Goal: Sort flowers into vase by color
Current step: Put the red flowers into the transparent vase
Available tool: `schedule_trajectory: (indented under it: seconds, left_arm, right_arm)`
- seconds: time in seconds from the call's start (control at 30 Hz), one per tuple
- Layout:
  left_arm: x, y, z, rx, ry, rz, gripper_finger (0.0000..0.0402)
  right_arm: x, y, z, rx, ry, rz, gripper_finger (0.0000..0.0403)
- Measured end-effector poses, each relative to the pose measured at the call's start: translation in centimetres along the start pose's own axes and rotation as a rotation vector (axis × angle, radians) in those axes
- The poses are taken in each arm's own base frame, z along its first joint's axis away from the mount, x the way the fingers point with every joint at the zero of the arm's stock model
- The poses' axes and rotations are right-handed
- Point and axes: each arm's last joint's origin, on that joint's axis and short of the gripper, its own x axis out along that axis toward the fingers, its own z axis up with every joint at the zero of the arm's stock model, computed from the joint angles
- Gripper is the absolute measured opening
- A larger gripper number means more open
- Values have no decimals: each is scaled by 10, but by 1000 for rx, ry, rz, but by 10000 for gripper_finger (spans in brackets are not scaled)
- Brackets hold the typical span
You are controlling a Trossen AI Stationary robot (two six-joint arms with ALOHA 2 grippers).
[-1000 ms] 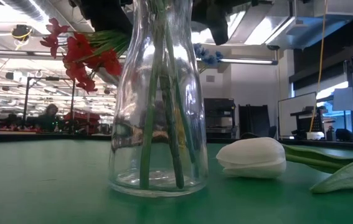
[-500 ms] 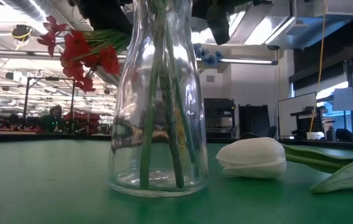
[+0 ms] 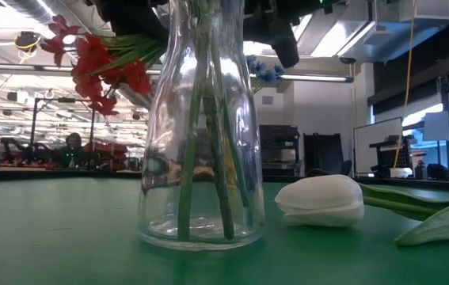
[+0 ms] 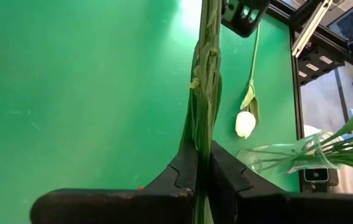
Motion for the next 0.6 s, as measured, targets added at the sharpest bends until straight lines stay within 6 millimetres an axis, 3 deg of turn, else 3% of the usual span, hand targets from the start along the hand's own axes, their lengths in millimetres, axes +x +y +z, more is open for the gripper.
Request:
schedule_trajectory:
  seconds: [0.17, 0.6]
  left_arm:
    - [0, -1, -4, -12, 31, 6, 13]
    - [0, 6, -7, -51, 52, 101, 14]
  right_arm:
    - [0, 0, 1, -15, -34, 10, 199]
    - [-8, 1, 13, 3, -122, 13, 186]
